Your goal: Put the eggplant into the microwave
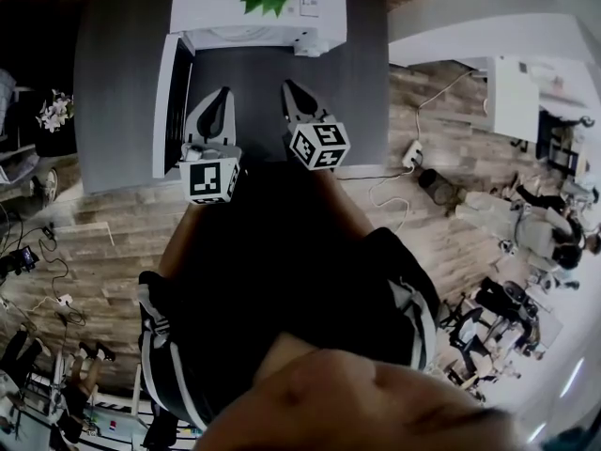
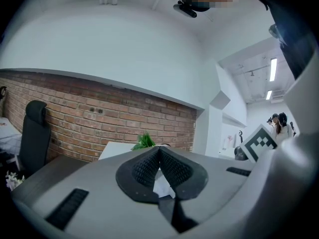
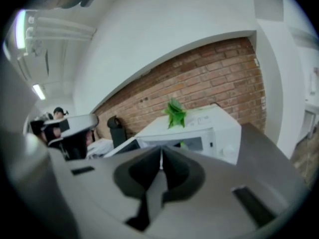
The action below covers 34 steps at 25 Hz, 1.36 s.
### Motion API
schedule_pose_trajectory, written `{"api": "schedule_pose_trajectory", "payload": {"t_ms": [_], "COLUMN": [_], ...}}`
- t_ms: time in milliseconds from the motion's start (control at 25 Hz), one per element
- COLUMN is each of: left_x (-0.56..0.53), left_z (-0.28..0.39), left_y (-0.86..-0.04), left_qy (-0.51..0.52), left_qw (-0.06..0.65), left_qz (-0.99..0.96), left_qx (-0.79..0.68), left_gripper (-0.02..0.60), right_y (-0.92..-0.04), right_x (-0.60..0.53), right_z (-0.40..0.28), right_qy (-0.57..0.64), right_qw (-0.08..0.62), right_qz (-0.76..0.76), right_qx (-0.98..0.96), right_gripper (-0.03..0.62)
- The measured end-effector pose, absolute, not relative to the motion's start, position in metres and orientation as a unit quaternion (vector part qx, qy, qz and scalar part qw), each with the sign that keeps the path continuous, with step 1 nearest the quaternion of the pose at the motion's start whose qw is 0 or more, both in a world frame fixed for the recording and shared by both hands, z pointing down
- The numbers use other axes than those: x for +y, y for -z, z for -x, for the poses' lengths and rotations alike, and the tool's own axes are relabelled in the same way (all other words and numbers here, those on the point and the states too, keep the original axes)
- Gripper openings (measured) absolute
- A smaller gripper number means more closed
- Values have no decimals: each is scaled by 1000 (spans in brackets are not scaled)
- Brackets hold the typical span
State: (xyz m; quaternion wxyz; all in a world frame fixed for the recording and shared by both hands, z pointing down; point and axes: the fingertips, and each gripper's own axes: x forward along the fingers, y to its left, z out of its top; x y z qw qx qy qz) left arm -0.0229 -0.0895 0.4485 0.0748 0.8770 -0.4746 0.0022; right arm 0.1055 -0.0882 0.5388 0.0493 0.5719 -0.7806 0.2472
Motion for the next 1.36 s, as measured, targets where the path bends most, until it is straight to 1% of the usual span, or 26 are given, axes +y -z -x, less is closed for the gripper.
{"api": "schedule_pose_trajectory", "payload": {"t_ms": [280,1360], "left_x": [-84,-85], "left_z": [23,20], "left_y": [-452,-455], "left_qy": [-13,-7], "left_qw": [73,78], "left_qz": [-873,-875], "left_qx": [-482,-478], "left_gripper": [35,35], "right_y": [-514,-516], "right_x": [-66,-63], "right_z": [-101,-102], "right_qy": [-251,-246], "right_qw": [11,12], "right_qz": [-568,-563], "right_qx": [-784,-789], "right_gripper": [35,32]}}
